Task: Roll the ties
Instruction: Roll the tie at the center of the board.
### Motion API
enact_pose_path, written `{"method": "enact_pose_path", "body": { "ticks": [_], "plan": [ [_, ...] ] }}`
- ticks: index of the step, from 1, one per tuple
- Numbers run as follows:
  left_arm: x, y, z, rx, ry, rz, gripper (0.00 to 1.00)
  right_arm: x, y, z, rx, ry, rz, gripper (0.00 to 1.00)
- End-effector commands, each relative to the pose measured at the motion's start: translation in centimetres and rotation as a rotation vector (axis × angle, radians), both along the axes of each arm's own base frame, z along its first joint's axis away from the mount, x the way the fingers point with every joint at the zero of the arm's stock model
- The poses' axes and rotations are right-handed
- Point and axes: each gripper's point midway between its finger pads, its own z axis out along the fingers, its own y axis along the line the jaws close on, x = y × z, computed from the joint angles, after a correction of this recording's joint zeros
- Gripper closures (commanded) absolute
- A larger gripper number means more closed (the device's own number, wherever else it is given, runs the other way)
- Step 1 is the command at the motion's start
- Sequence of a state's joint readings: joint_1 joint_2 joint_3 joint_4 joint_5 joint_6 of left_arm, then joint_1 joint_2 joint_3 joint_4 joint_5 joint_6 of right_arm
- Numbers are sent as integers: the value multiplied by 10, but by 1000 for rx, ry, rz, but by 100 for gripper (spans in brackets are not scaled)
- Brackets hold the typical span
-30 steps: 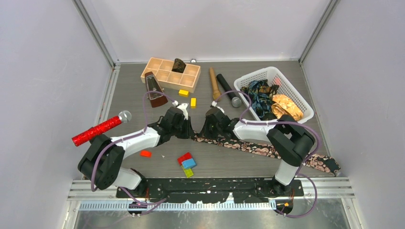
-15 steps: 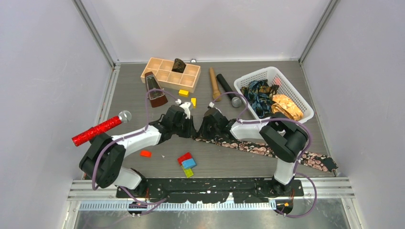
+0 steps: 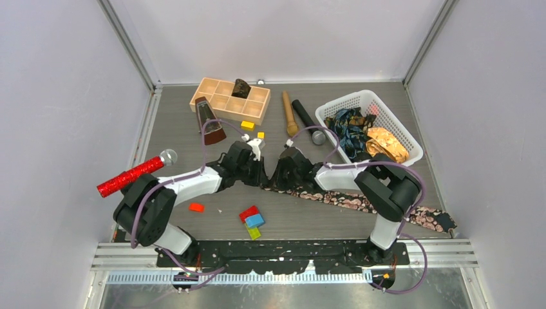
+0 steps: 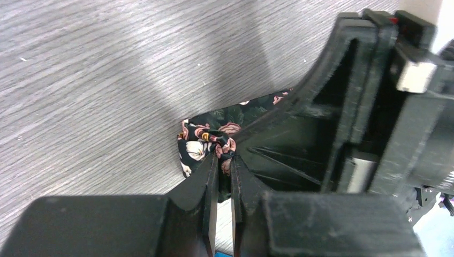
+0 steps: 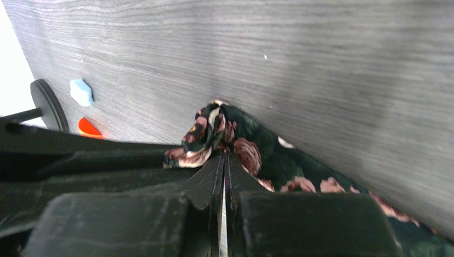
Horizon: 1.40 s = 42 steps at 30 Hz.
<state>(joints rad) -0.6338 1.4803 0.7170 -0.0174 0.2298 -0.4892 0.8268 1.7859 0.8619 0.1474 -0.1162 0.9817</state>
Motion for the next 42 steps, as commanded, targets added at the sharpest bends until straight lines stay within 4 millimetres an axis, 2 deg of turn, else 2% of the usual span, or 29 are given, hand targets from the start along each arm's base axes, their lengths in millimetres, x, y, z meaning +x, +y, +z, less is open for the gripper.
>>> {"method": "enact_pose_path", "body": {
  "ticks": [1, 10, 12, 19, 26, 29, 35, 42],
  "plan": [
    [3, -17, 8, -42, -14, -41, 98, -2, 0, 43, 71, -73, 7, 93],
    [3, -20, 4, -38, 0, -49, 98, -8, -32, 52, -10, -123, -36, 92],
    [3, -22, 4, -38, 2, -53, 95, -7, -36, 52, -25, -129, -43, 92],
    [4, -25, 3, -33, 3, -49, 66, -7, -40, 46, -37, -121, -51, 92],
    [4, -26, 3, -38, 9, -46, 56, -8, -42, 44, -41, -117, -53, 92],
    [4, -27, 4, -47, 9, -42, 57, -8, -43, 46, -38, -119, -56, 92],
    [5, -29, 7, -67, 8, -31, 64, -2, -50, 50, -61, -151, -90, 92],
    [5, -29, 10, -77, 5, -19, 80, -3, -47, 54, -42, -154, -75, 93]
  ]
}}
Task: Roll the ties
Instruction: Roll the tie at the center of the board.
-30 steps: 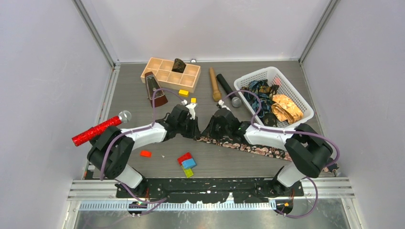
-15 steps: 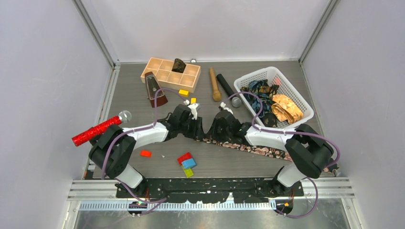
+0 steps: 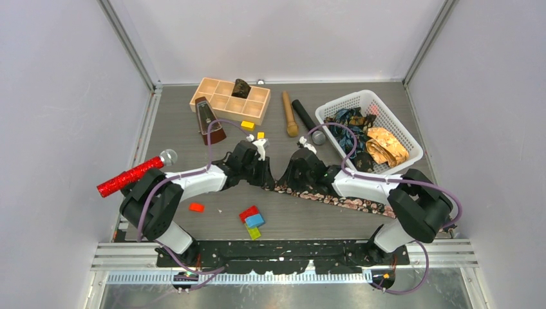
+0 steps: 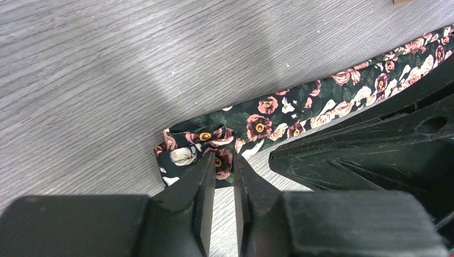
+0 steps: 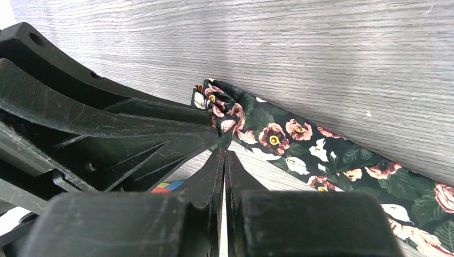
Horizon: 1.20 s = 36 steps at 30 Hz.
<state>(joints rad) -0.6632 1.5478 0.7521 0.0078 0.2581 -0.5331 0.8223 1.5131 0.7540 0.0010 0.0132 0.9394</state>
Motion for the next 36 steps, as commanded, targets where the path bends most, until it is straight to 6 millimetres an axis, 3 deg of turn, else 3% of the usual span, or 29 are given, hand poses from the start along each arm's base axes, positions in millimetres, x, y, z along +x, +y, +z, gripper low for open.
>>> {"method": "enact_pose_path", "body": {
  "ticks": [1, 9, 23, 36],
  "plan": [
    [8, -10, 15, -49, -38, 3, 83, 7, 1, 17, 27, -53, 0, 93],
    [8, -10, 14, -49, -36, 3, 100, 3, 19, 16, 92, -27, 55, 93],
    [7, -8, 15, -48, -39, 6, 100, 11, 32, 0, 100, 12, 57, 94],
    [7, -9, 19, -52, -45, 1, 100, 18, 17, -18, -4, 35, -3, 94]
  ]
}}
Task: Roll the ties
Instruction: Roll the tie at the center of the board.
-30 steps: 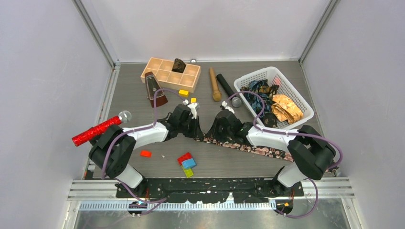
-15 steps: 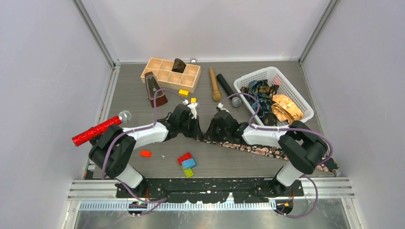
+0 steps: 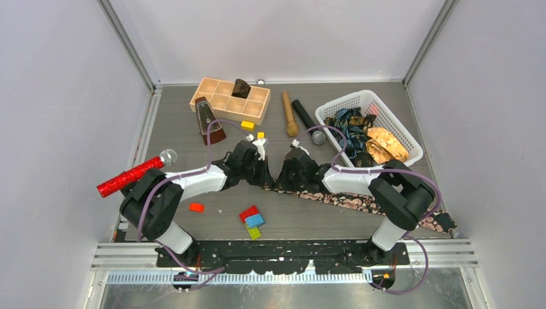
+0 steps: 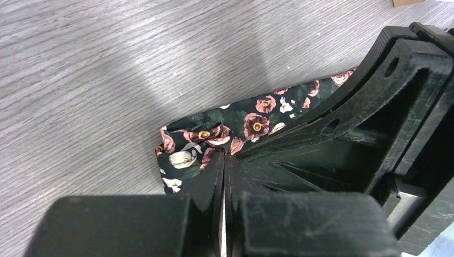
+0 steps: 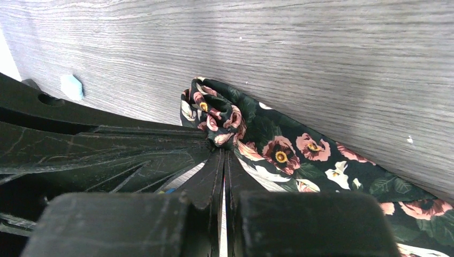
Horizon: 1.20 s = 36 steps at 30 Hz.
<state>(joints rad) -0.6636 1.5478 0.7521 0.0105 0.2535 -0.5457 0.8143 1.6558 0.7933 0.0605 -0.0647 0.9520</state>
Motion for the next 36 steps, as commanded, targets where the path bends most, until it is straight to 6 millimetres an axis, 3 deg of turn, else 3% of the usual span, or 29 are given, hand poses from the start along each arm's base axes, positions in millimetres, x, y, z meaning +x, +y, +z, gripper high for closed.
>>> {"method": "enact_pose_path", "body": {
  "ticks": [1, 15, 21, 26, 28, 33, 36],
  "plan": [
    [7, -9, 20, -49, -51, -12, 100, 17, 0, 9, -19, -42, -42, 94],
    [9, -6, 35, -49, -88, -9, 100, 16, -1, 7, -24, -39, -47, 94],
    [7, -6, 33, -51, -81, -16, 99, 16, -2, 7, -21, -36, -48, 94],
    [6, -8, 29, -52, -65, -20, 76, 16, -2, 8, -16, -39, -49, 94],
    [5, -8, 28, -54, -66, -20, 73, 16, -2, 10, -14, -42, -49, 94],
    [6, -8, 29, -56, -67, -16, 78, 15, -3, 20, -6, -55, -49, 94],
    [5, -8, 28, -55, -64, -14, 87, 19, -9, 27, -23, -81, -70, 94]
  ]
}}
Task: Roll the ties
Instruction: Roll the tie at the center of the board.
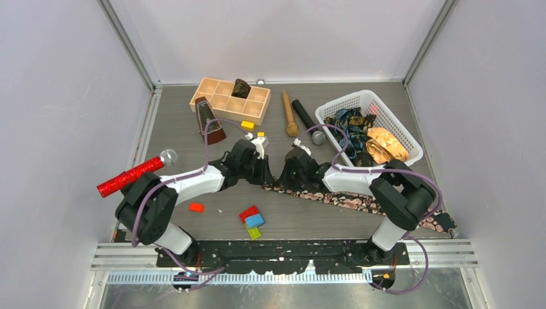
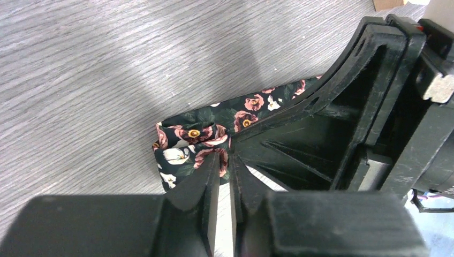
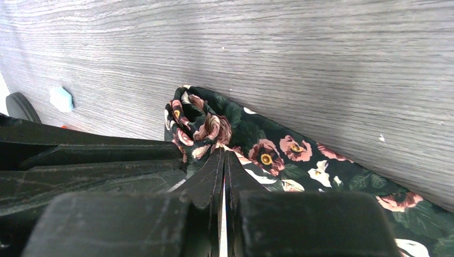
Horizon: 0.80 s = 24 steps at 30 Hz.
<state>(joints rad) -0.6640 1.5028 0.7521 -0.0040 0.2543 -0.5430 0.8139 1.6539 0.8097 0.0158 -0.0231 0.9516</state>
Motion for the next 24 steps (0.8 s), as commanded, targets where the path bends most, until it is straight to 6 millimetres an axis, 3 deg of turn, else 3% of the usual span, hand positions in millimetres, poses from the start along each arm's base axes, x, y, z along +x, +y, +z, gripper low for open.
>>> {"method": "enact_pose_path", "body": {
  "ticks": [1, 6, 24],
  "plan": [
    [6, -8, 14, -39, -38, -9, 91, 15, -5, 29, 5, -81, -46, 94],
    [6, -9, 12, -47, -32, -7, 100, 16, -12, 35, -19, -101, -56, 94],
    [0, -13, -10, -61, 16, -16, 100, 16, -1, 47, 50, -115, -31, 94]
  ]
}}
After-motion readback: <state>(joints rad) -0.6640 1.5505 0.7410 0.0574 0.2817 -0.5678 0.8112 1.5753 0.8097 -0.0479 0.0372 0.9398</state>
